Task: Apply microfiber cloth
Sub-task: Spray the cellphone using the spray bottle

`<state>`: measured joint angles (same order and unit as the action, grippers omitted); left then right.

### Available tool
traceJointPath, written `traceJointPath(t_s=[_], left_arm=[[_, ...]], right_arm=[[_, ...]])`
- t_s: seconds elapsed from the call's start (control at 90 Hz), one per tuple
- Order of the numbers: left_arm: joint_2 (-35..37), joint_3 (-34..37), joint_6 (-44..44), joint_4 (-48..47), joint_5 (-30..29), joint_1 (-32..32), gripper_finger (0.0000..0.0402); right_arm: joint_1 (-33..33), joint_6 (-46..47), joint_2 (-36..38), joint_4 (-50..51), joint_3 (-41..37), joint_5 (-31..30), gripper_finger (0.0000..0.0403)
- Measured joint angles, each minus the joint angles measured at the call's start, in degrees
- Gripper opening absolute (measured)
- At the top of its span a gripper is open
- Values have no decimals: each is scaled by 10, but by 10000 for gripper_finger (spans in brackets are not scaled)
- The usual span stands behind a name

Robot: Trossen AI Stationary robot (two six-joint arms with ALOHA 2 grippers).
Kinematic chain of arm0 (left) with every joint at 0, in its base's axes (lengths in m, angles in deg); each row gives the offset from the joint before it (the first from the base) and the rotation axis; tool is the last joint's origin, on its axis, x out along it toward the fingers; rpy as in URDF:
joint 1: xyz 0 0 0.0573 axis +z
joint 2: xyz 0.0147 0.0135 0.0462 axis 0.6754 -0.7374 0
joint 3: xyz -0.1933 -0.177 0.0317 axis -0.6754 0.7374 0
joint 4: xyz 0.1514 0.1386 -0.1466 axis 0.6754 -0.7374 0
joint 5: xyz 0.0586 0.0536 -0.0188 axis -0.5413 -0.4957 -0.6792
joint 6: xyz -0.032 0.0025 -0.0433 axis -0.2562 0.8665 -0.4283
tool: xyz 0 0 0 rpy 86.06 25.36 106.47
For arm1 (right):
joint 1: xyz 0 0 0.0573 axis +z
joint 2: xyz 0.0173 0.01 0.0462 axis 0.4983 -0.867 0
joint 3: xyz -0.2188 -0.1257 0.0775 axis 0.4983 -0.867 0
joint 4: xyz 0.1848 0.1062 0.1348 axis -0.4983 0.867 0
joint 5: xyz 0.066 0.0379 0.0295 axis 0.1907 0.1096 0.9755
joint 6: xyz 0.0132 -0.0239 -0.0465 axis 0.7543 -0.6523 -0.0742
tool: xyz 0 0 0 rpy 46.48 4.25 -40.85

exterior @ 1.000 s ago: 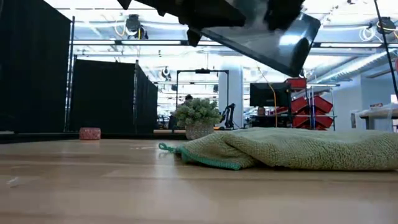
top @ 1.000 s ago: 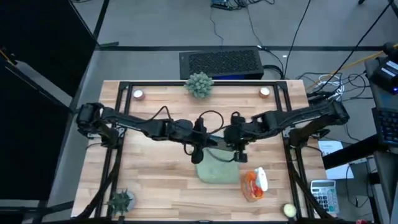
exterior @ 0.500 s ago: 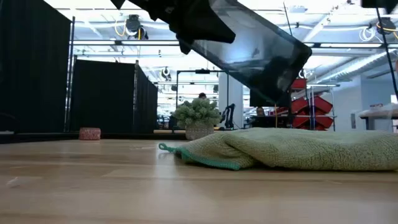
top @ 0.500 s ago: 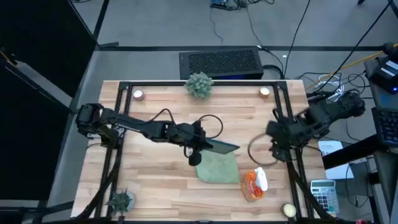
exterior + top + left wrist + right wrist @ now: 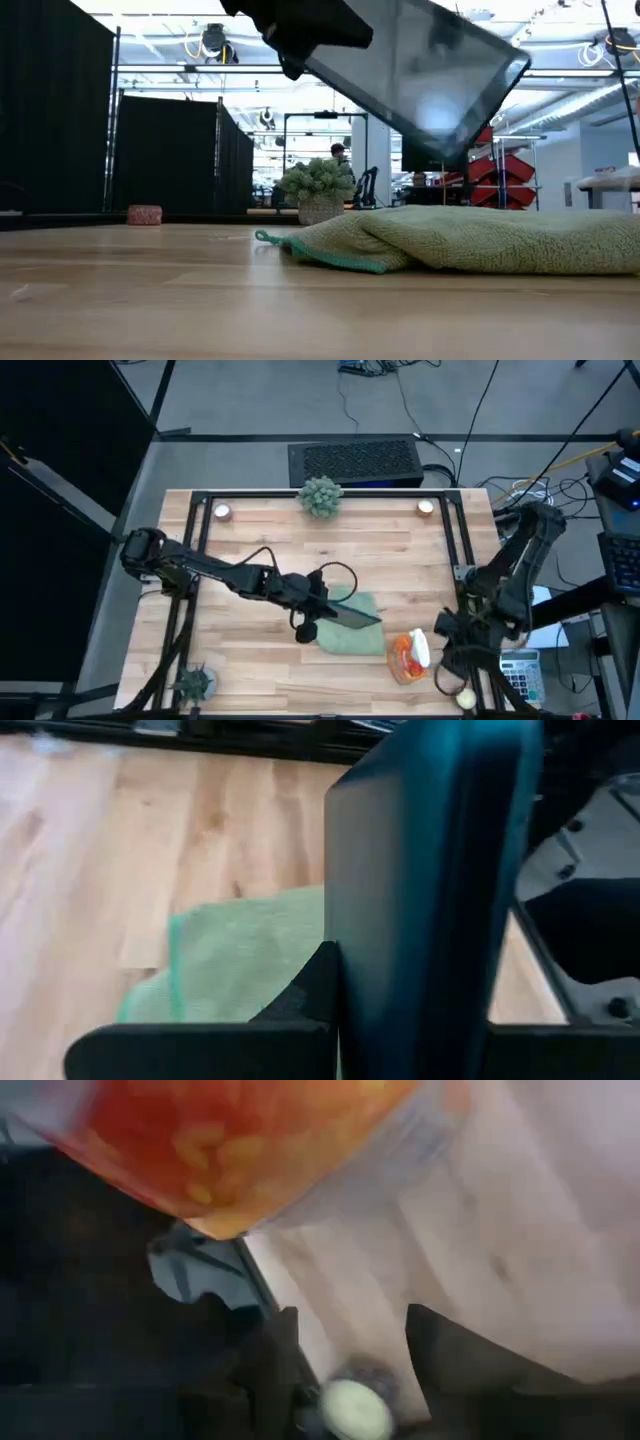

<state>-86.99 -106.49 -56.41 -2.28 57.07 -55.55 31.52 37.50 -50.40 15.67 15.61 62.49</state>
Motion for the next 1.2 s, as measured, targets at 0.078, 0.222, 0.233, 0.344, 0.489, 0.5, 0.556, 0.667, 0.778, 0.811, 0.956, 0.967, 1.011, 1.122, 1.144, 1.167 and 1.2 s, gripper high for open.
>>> traceJointPath(t_s=[0.078, 0.222, 0.233, 0.344, 0.489, 0.5, 0.556, 0.667, 0.778, 0.811, 0.956, 0.967, 1.011, 1.122, 1.144, 1.167, 1.2], left_arm=[[-16, 0, -10, 25, 2, -16, 8], [-56, 0, -15, 81, 7, -41, 8], [-58, 0, -16, 85, 7, -42, 8], [-79, 0, -16, 121, 6, -52, 8], [-85, 0, -16, 105, -14, -54, 8], [-85, 0, -16, 104, -16, -54, 8], [-82, 0, -15, 94, -20, -52, 8], [-60, 0, -15, 45, -33, -50, 8], [-38, 0, -15, 19, -54, -50, 8], [-31, 0, -15, 19, -53, -50, 8], [-9, 0, -16, 6, -48, -53, 8], [-8, 0, -16, 4, -48, -53, 8], [-7, 0, -16, 4, -48, -54, 8], [-7, 0, -18, -8, -55, -54, 8], [-7, 0, -19, -13, -58, -54, 8], [-7, 0, -22, -19, -61, -54, 8], [-7, 0, -27, -27, -65, -54, 8]], right_arm=[[13, 22, -41, -39, -1, -16, 169], [13, 19, -110, -132, 0, -49, 169], [13, 19, -115, -137, 0, -52, 169], [5, 9, -160, -172, 0, -83, 169], [-28, -31, -202, -194, 0, -90, 169], [-31, -34, -205, -194, 0, -90, 169], [-49, -51, -213, -196, 0, -90, 169], [-82, -101, -218, -213, 0, -88, 169], [-104, -143, -214, -226, 0, -84, 169], [-108, -150, -212, -225, 0, -86, 169], [-125, -191, -210, -223, 0, -116, 169], [-127, -195, -211, -223, 0, -118, 169], [-132, -206, -214, -223, 0, -125, 169], [-146, -241, -215, -223, -1, -146, 169], [-149, -247, -215, -223, -1, -151, 169], [-153, -253, -215, -223, -1, -156, 169], [-158, -263, -215, -223, -1, -163, 169]])
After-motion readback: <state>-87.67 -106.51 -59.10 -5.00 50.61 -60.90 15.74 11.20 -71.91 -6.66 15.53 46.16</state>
